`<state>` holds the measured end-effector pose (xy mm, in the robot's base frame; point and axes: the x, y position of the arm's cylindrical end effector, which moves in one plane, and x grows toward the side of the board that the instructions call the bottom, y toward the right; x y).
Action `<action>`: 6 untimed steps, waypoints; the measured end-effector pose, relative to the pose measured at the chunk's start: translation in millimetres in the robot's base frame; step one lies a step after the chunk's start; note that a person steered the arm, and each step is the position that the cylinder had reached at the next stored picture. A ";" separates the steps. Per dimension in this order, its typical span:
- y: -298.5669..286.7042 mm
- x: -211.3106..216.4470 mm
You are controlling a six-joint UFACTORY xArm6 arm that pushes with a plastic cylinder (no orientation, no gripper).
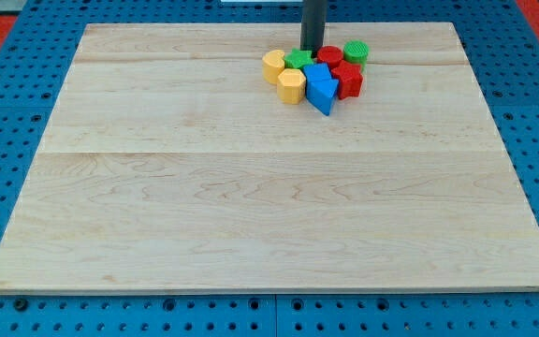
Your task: Move the green circle down a bit
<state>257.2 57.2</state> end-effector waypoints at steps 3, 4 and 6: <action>21.2 -38.2; 41.2 -38.3; 50.0 -26.2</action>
